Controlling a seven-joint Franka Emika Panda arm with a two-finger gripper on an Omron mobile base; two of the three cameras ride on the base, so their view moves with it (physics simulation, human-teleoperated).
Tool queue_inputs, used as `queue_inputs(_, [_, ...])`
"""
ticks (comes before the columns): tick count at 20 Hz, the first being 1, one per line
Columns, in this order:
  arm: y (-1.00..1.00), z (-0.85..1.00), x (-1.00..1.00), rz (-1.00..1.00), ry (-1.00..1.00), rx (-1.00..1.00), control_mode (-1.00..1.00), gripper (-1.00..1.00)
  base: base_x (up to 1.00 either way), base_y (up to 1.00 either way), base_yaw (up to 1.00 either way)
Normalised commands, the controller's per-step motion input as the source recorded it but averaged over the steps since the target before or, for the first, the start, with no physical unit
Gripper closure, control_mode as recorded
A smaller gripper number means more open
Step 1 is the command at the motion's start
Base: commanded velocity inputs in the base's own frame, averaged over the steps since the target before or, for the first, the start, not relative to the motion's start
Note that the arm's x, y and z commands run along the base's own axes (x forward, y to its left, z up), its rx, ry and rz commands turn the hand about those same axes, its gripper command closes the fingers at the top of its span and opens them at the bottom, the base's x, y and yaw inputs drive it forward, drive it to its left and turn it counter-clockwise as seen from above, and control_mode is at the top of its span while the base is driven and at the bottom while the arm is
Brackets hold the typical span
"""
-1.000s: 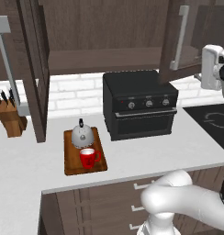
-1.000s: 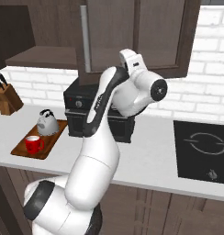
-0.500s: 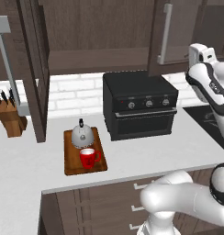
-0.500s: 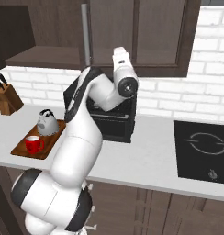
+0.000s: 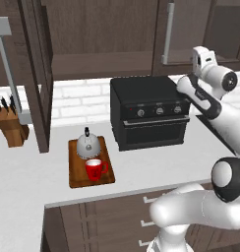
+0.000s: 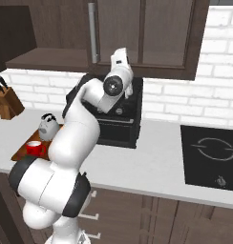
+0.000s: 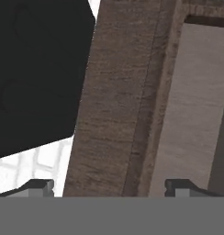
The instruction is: Pick the kettle from the counter and place it on the tray. Then pick the mug from the cabinet and place it on the tray. Then close the cabinet doors.
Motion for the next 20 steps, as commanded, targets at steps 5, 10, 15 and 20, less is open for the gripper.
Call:
queue_inputs(5, [0.05, -0.28, 0.54, -0.13, 0.11, -0.03, -1.00, -1.00, 0.00, 0.00, 0.00])
queue_inputs(10, [0.01, -0.49, 0.58, -0.07, 0.15, -0.03, -1.00, -1.00, 0.00, 0.00, 0.00])
queue_inputs(15, [0.02, -0.71, 0.29, -0.01, 0.21, 0.00, -1.00, -1.00, 0.00, 0.00, 0.00])
queue_inputs(20, [0.00, -0.77, -0.03, 0.00, 0.21, 0.00, -1.00, -1.00, 0.00, 0.00, 0.00])
